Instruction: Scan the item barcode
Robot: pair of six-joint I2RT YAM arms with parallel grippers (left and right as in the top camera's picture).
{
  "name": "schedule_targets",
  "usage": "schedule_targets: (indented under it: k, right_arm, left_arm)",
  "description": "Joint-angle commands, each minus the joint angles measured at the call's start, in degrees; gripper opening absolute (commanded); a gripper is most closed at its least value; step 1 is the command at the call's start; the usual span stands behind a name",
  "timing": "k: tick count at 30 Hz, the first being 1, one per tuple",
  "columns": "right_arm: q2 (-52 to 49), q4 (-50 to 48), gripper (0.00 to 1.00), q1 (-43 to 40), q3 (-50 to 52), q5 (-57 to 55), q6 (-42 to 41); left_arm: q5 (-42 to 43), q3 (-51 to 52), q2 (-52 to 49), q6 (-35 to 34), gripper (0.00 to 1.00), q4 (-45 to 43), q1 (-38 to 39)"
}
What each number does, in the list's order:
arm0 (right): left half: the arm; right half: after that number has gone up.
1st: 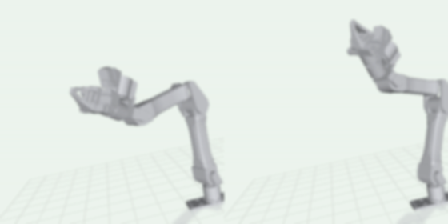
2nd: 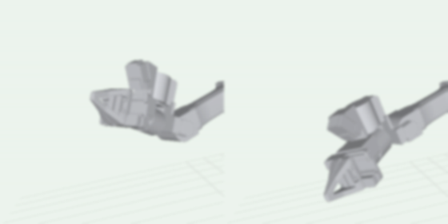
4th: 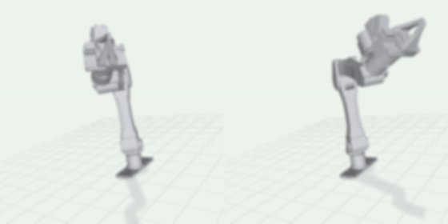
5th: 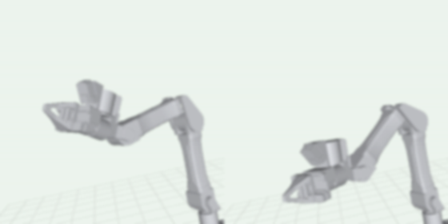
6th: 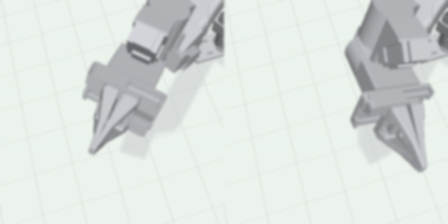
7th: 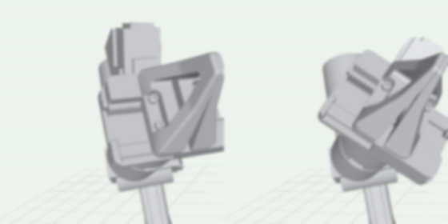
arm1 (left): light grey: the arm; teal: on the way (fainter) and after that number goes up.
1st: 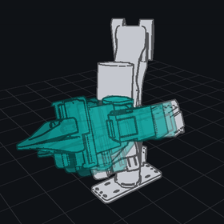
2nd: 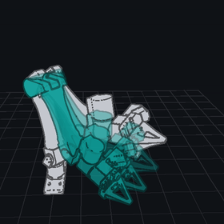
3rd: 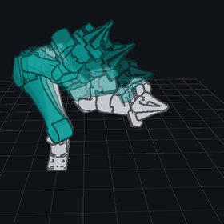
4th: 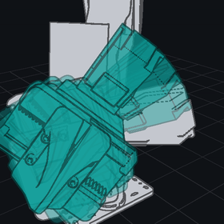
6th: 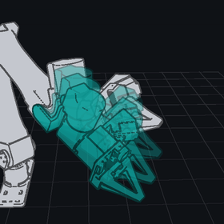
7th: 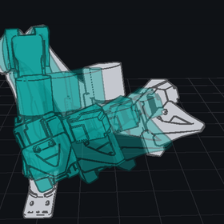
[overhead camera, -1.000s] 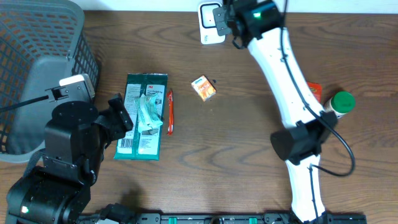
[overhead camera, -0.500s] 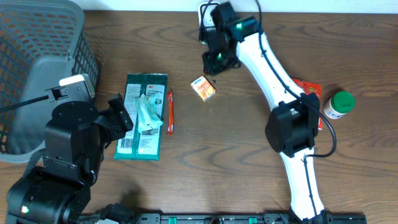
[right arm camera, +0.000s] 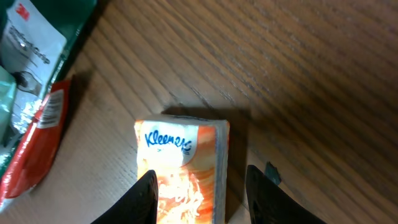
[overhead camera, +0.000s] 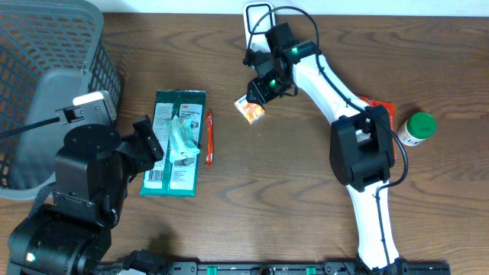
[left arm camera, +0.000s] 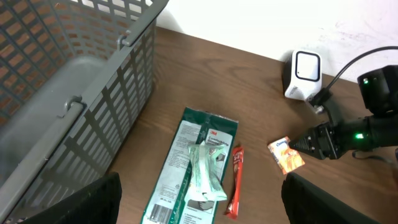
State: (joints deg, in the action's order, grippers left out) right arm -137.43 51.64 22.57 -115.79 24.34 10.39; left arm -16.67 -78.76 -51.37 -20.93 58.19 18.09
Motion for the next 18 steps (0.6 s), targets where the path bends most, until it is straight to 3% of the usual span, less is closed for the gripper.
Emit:
schedule_targets:
  k: [1,6,7,9,10,18]
  right_arm:
    - [0.15,-1.75,0.41,0.15,4.00,-0.28,0.83]
    - [0.15,-4.87,0.40,0.81,9.14,-0.04,0.85]
    - [0.15,-5.57,0.34,0.98,9.79,-0.04,0.85]
    - [0.15,-5.95,0.05,1.09,9.94,-0.04,0.85]
    - [0.31,-6.05,0.01,1.09,9.75,-0.04,0.85]
    - [8.28,-5.03,0.01,0.37,5.95,-2.56,0.83]
  left_arm:
    - [-0.59,-0.22,0.13,0.55,0.82,0.09,-0.17]
    - [-0.59,-0.22,0.13,0.55,0.82,0.07,-0.17]
    - [-0.59,-0.22,0.13,0.55,0.82,0.07,-0.17]
    - [-0.59,-0.22,0.13,0.55,0.82,0.07,-0.17]
    - [-0.59,-0.22,0.13,0.55,0.82,0.09,-0.17]
    - [-0.59,-0.22,0.13,0.55,0.82,0.07,-0.17]
